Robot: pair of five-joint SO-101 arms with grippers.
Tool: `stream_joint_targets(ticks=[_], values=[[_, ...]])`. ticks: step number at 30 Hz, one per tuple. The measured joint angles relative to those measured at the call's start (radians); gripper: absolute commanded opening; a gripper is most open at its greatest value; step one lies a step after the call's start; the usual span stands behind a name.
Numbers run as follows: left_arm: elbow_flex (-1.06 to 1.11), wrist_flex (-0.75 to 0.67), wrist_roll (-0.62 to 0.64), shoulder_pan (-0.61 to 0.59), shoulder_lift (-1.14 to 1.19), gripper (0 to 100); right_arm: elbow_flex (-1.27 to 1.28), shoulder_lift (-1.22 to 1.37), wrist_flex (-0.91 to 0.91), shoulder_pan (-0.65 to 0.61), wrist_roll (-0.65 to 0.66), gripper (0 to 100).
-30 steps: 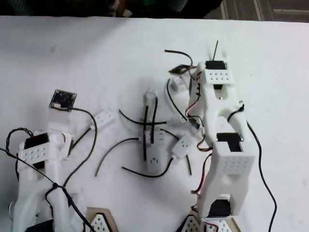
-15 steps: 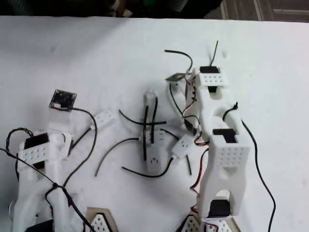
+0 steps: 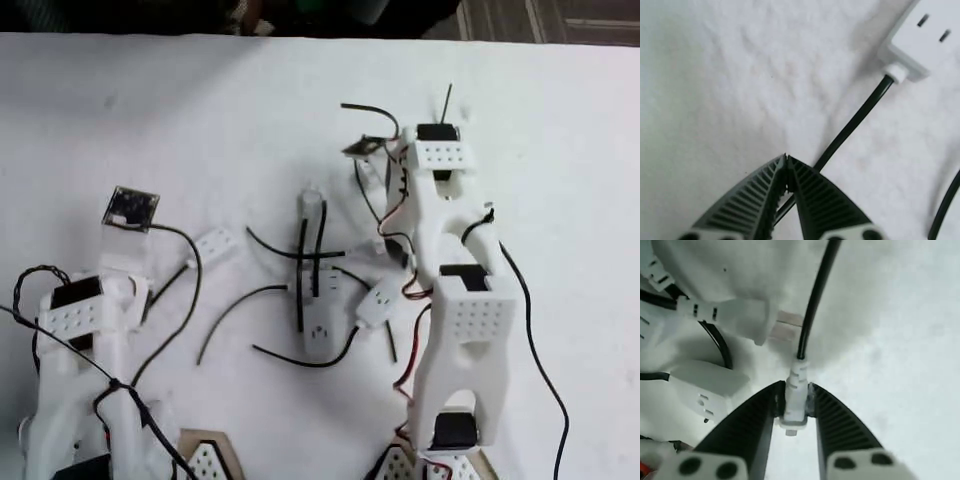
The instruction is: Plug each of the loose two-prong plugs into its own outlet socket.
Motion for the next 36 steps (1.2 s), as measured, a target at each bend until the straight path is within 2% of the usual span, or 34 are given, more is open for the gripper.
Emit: stream_joint_targets(ticks=[19, 22, 27, 31, 36], values=[[0.000, 0.000, 0.000, 0.000, 0.000, 2, -0.104, 0.117, 0.012, -0.031, 0.009, 8.3], [0.000, 0.000, 0.000, 0.000, 0.000, 2, -0.104, 0.117, 0.012, -0.049, 0.009, 2.0], [0.000, 0.000, 0.000, 0.000, 0.000, 2, -0.106, 0.117, 0.011, -0.060, 0.009, 1.9], [0.000, 0.000, 0.000, 0.000, 0.000, 2, -0.106, 0.061, 0.002, -0.075, 0.009, 1.9], [0.000, 0.000, 0.000, 0.000, 0.000, 2, -0.002, -0.158, 0.005, -0.089, 0.011, 1.9]])
